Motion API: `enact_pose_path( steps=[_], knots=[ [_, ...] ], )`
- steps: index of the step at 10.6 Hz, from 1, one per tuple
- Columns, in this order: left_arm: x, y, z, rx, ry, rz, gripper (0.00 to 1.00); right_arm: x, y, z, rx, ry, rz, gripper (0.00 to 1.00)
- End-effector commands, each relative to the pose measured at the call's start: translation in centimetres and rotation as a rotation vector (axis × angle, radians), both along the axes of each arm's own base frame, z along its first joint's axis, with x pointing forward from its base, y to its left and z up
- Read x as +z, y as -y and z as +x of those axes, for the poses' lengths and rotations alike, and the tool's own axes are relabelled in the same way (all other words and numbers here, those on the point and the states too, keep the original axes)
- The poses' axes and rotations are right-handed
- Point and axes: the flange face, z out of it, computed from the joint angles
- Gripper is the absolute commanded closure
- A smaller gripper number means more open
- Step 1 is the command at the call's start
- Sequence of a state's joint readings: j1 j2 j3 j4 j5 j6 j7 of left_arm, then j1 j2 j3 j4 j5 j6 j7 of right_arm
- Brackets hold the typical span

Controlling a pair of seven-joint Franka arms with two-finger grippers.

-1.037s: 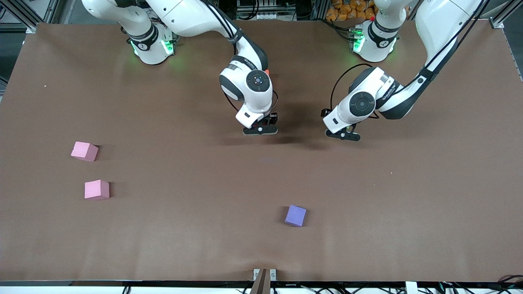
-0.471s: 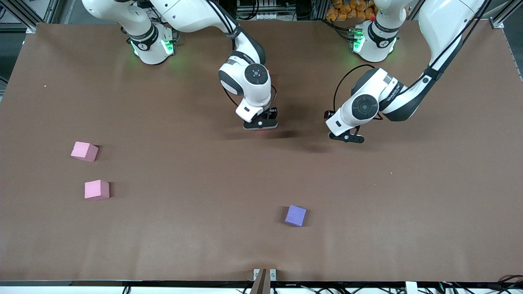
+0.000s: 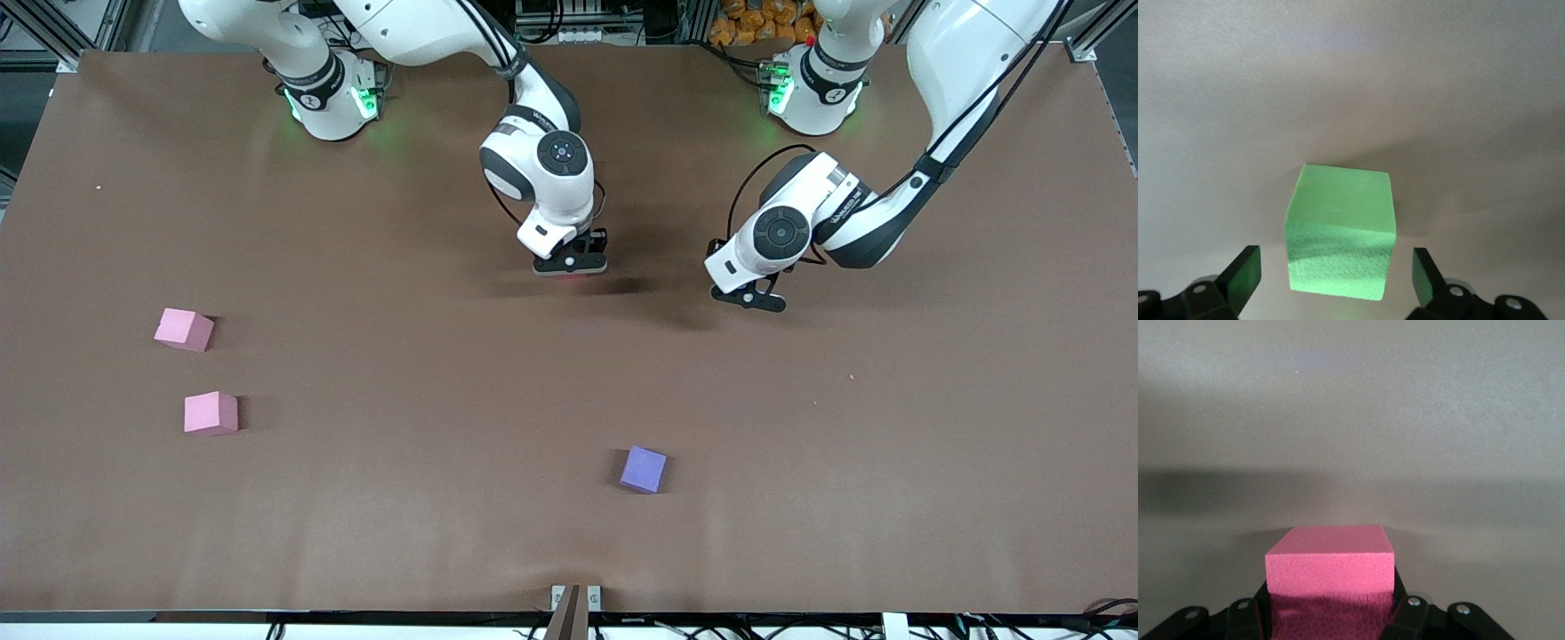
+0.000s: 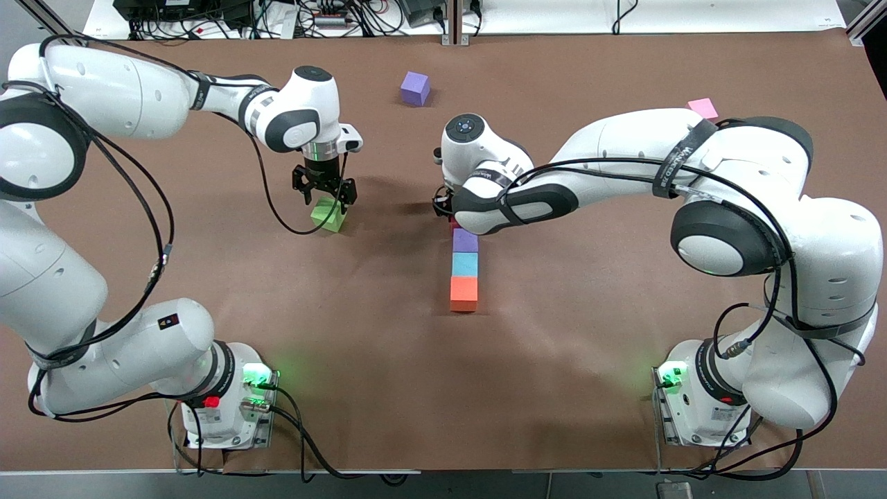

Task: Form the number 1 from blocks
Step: 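Lower the red cube below the purple cube and open the right gripper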

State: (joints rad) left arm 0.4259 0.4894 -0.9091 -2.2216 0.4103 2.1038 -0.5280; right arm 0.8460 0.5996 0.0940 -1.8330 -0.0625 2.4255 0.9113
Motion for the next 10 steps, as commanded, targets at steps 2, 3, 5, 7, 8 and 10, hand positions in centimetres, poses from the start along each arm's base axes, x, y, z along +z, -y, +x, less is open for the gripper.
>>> enact_pose_path(
  steps=[2,3,5,7,8,10],
  knots=[
    [-1.1,0.2,-0.1,-0.049,-0.009,0.003,0.0,0.7,0.6,-1.0,-0.014,0.001,-0.011,1.0],
    [-1.0,0.2,0.0,-0.053,-0.003,0.006,0.11,0.6,0.6,-1.1,-0.014,0.0,-0.013,1.0],
    [-0.6,0.2,0.8,-0.055,0.021,0.009,0.73,0.5,0.7,-1.1,-0.016,-0.002,-0.015,1.0],
    [-0.8,-0.3,1.1,-0.034,0.027,0.013,1.0,0.4,0.7,-1.1,-0.035,-0.004,-0.018,0.69],
    [-0.8,-0.2,1.1,-0.021,0.031,0.016,1.0,0.4,0.8,-1.0,-0.104,-0.003,-0.017,0.3],
    [-0.1,-0.2,2.0,0.084,0.067,0.042,1.0,0.6,0.7,-0.8,-0.14,0.0,-0.014,0.0]
  ],
)
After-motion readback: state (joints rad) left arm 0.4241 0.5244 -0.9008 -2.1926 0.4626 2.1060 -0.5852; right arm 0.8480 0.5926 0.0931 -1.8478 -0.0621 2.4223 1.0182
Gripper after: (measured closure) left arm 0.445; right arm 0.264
